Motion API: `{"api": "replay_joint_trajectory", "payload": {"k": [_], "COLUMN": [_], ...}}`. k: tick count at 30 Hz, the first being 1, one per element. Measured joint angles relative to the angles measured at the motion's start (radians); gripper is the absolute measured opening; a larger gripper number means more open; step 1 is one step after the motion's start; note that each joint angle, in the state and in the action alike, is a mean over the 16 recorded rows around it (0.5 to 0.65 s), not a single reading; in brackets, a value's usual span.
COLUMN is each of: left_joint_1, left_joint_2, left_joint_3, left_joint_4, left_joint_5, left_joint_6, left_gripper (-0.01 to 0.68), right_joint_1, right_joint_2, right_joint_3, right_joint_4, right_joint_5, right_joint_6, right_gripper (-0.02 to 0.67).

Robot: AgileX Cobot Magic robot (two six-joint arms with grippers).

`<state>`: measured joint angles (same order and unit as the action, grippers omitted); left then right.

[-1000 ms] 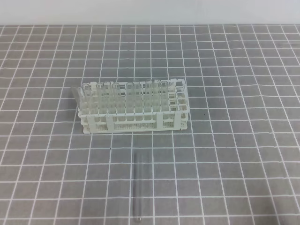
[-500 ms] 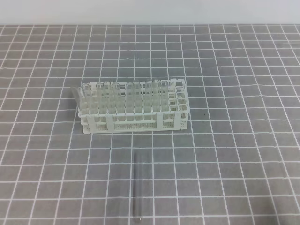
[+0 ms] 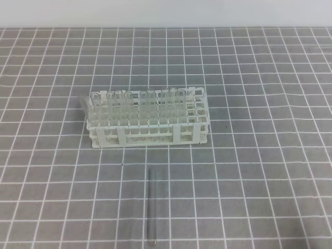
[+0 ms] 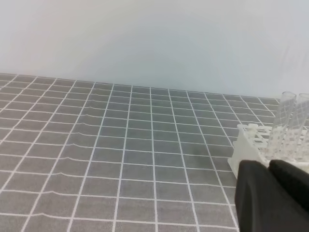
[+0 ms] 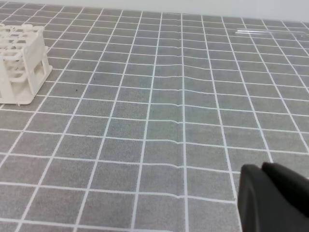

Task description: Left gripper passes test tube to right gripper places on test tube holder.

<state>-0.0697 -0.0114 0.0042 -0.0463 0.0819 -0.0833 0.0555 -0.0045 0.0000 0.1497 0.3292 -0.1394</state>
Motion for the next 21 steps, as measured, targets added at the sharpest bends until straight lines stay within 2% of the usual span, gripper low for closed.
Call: {"api": "replay_joint_trajectory", "payload": {"k": [7, 15, 21], "left_joint_1": [0.000, 0.000, 0.000], "left_joint_2": [0.005, -0.001, -0.006], "left_joint_3": [-0.002, 0.003, 0.004], "left_joint_4": [-0.032, -0.060, -0.067], "left_joint_5": [-0.028, -0.066, -0.063], "left_joint_6": [-0.055, -0.121, -0.153], "left_gripper": [0.017, 0.017, 0.017], "right_joint_1": [0.000, 0.000, 0.000], "right_joint_2": [0.001, 0.001, 0.001], "right_joint_3": [0.000, 0.001, 0.001], "right_joint_4": [0.114, 0.437, 0.638], "right_joint_5": [-0.108, -0.252, -0.286], "right_joint_6": [-0.001, -0.004, -0.019], "right_gripper": [-0.013, -0.013, -0.013]}}
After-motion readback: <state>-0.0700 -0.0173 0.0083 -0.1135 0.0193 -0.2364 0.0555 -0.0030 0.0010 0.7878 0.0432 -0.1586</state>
